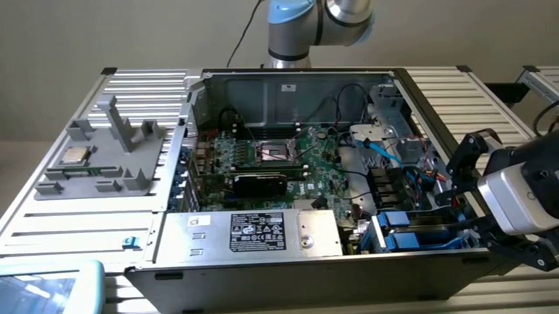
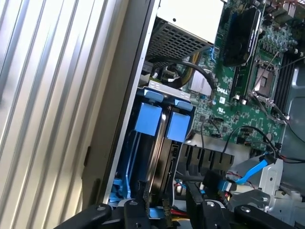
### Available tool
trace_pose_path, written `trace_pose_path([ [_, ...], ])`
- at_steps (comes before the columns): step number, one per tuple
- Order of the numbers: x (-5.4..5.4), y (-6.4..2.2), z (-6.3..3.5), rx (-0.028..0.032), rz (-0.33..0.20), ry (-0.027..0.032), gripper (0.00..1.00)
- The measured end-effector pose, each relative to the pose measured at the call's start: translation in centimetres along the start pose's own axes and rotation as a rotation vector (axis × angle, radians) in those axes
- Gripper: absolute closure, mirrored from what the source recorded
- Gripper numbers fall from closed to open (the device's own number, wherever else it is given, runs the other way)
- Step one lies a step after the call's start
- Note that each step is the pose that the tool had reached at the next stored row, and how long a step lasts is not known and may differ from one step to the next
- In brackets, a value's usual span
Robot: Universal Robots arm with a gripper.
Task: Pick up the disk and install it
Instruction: 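Insert the first disk wire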
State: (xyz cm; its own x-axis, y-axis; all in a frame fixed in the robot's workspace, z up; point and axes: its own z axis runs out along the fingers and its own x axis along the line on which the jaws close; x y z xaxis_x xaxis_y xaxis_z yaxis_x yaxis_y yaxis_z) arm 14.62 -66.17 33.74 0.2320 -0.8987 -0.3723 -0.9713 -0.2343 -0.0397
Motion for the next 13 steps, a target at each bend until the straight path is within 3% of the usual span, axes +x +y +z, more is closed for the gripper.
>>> trace_pose_path([
  [5, 0.13, -0.08, 0.26, -0.0083, -0.026, -0.0207, 0.56],
  [13, 0.39, -0.48, 0.60, -0.0250, -0.062, -0.0332, 0.56],
])
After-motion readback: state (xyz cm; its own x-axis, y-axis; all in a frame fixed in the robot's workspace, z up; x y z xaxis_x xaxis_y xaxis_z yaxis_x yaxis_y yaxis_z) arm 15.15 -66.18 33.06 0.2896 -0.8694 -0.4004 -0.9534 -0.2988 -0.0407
